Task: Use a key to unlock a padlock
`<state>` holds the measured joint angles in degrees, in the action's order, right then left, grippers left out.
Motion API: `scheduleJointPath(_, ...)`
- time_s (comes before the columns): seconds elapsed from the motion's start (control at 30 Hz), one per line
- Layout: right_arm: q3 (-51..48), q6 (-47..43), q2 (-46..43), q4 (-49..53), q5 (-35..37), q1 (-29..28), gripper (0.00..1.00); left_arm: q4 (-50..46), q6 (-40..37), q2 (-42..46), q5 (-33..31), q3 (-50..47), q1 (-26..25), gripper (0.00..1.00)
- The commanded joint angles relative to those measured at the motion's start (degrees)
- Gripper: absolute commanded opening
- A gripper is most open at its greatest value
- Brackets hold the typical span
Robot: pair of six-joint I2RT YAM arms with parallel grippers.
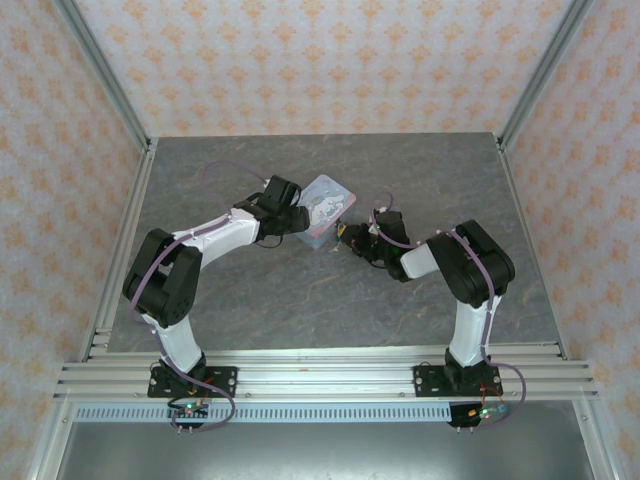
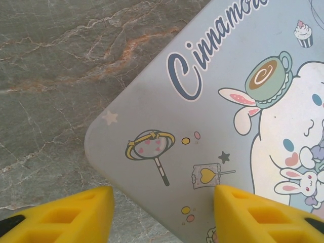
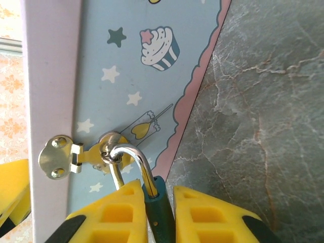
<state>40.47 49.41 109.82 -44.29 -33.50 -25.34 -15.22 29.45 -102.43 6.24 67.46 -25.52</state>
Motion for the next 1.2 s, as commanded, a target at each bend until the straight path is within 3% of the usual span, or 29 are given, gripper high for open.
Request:
scheduleJointPath(0.0,-2.3,-0.3,2.0,4.0,1.2,1.2,0.17,-14.9,-2.4,-5.9,-4.7,-4.4,0.9,0.53)
scheduleJointPath(0.2,-2.9,-0.4,2.2,3.6,0.9,1.2,0.09,-14.9,-2.3,-6.3,-4.5,-4.2,0.9,0.52)
scheduleJointPath(0.33,-3.3,-0.8,2.4,3.2,0.2,1.2,0.19,-14.8,-2.3,-6.4,-4.5,-4.2,0.8,0.52)
scheduleJointPath(0.47,-3.5,-1.3,2.4,3.2,-0.5,1.1,0.20,-14.9,-2.2,-6.4,-4.5,-4.1,0.8,0.52)
scheduleJointPath(0.67,-3.7,-1.9,2.3,3.7,-0.7,1.2,0.01,-14.9,-2.2,-6.5,-4.4,-3.9,0.8,0.52)
scheduleJointPath(0.9,-3.6,-2.0,1.6,4.0,-0.5,1.1,0.00,-14.9,-2.4,-6.5,-4.6,-4.0,0.8,0.52)
scheduleJointPath(1.17,-2.9,0.2,-1.3,5.1,5.7,1.2,0.00,-15.3,-2.7,-6.6,-4.5,-3.8,0.8,0.50)
